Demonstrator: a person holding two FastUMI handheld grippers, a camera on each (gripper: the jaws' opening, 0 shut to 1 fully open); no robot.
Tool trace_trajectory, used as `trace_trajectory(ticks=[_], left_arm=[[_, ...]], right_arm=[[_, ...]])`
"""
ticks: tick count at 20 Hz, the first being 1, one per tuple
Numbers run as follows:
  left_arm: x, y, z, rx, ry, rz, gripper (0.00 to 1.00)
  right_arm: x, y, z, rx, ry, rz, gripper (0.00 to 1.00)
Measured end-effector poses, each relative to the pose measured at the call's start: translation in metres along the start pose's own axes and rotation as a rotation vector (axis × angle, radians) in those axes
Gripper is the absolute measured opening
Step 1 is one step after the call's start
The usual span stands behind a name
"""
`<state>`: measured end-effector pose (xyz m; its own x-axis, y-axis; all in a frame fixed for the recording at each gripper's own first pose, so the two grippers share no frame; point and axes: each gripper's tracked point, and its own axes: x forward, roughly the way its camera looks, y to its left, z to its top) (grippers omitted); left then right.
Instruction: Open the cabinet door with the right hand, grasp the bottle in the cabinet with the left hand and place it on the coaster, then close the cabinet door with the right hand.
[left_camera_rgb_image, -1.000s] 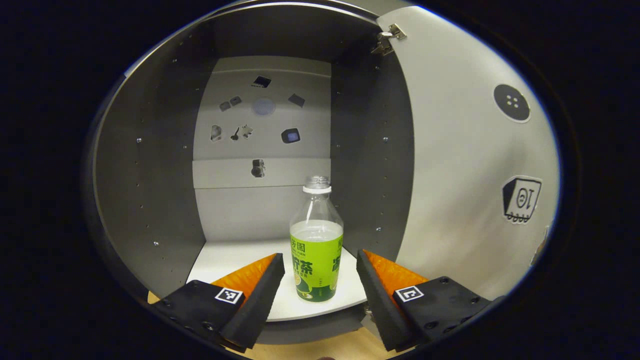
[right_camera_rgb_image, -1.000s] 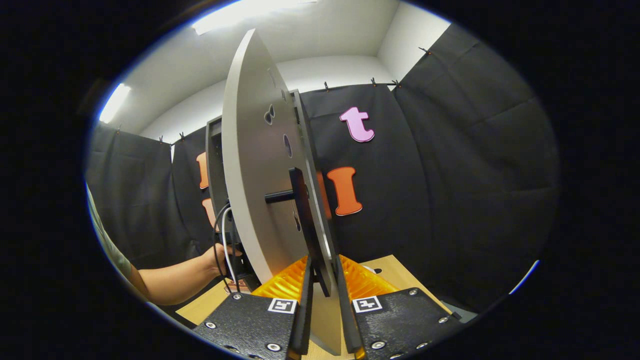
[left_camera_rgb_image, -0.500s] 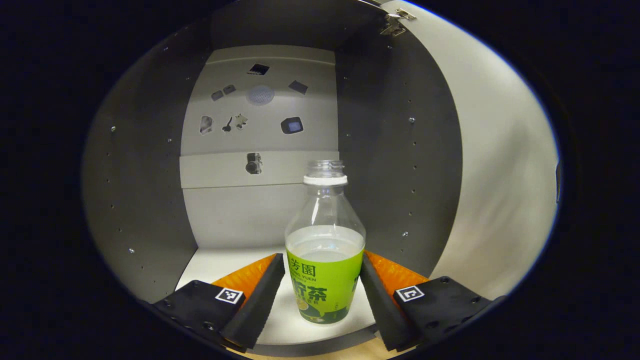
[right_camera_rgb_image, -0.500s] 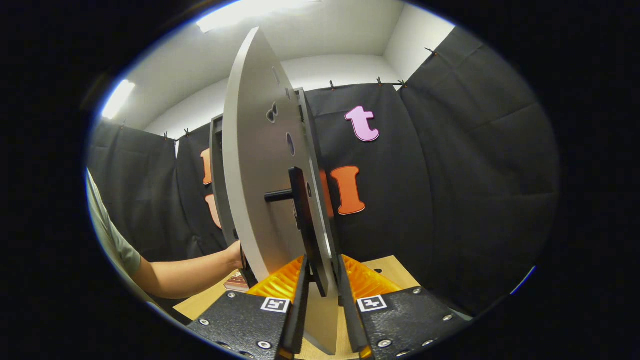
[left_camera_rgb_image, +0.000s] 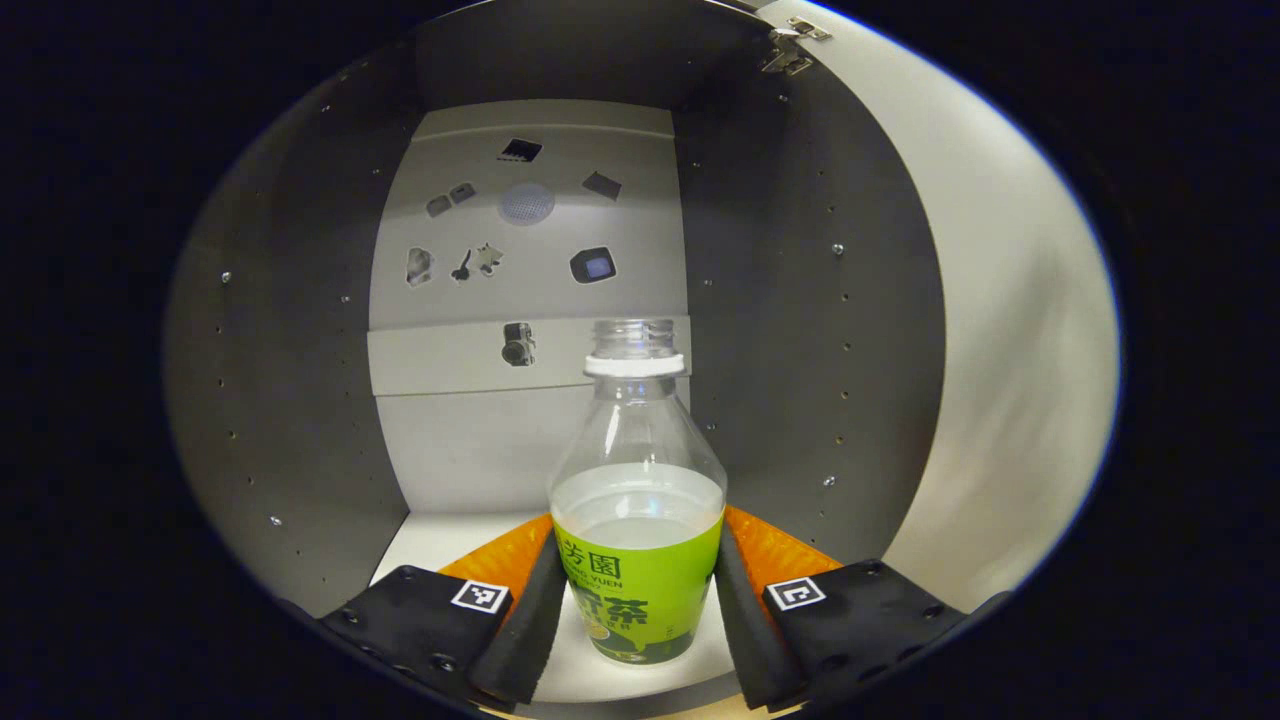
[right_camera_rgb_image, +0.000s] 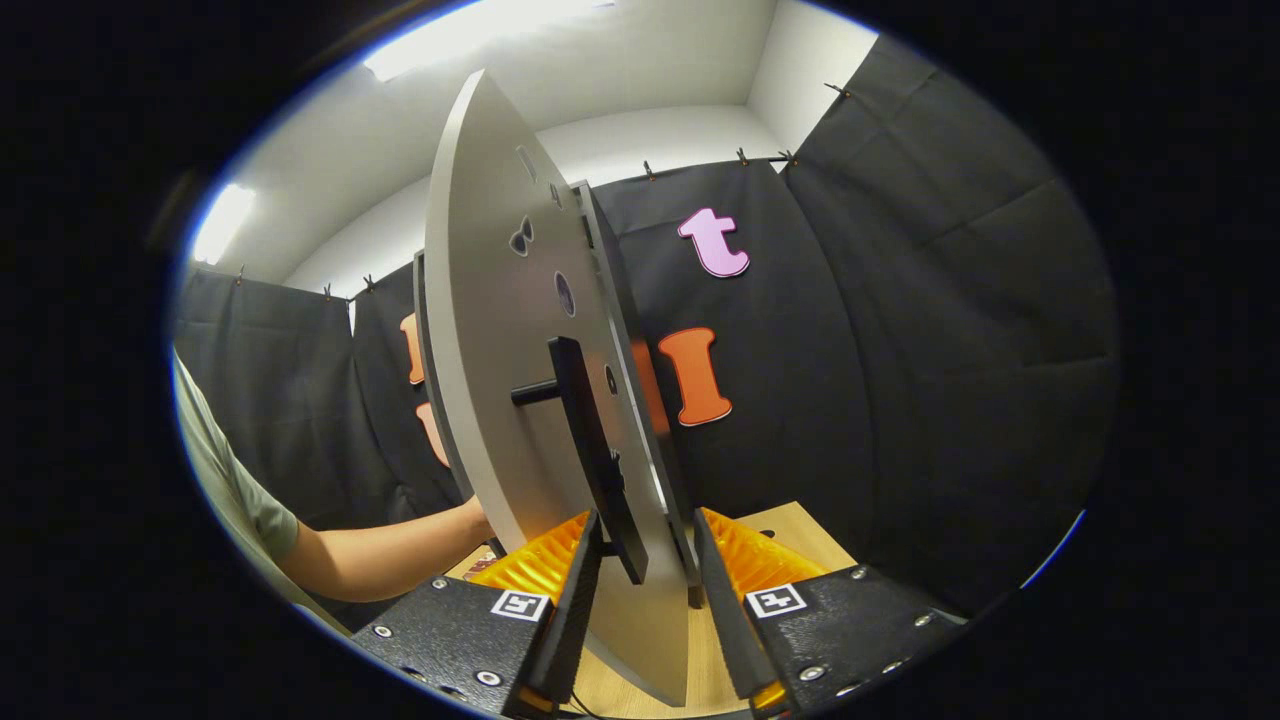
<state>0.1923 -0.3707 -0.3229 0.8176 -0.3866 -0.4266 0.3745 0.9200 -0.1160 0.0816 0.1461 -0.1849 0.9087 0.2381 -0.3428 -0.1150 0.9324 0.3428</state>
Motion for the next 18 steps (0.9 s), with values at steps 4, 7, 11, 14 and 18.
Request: trace_trajectory(ticks=[4, 7, 11, 14, 18], left_arm=[[-0.034, 0.001, 0.01, -0.004, -0.022, 0.009, 0.77], [-0.062, 0.005, 0.017, -0.005, -0.045, 0.031, 0.77], [-0.094, 0.02, 0.023, -0.023, -0.063, 0.08, 0.79], [-0.12, 0.035, 0.021, -0.033, -0.073, 0.125, 0.79], [-0.157, 0.057, 0.013, -0.015, -0.085, 0.18, 0.81]], right_arm=[[-0.006, -0.01, -0.03, -0.096, 0.098, -0.036, 0.65], [-0.009, -0.009, -0.025, -0.17, 0.074, -0.036, 0.73], [-0.015, -0.01, -0.017, -0.148, 0.048, -0.001, 0.77], [-0.017, -0.015, -0.014, -0.124, 0.041, 0.017, 0.77], [-0.019, -0.019, -0.018, -0.173, 0.052, 0.009, 0.82]])
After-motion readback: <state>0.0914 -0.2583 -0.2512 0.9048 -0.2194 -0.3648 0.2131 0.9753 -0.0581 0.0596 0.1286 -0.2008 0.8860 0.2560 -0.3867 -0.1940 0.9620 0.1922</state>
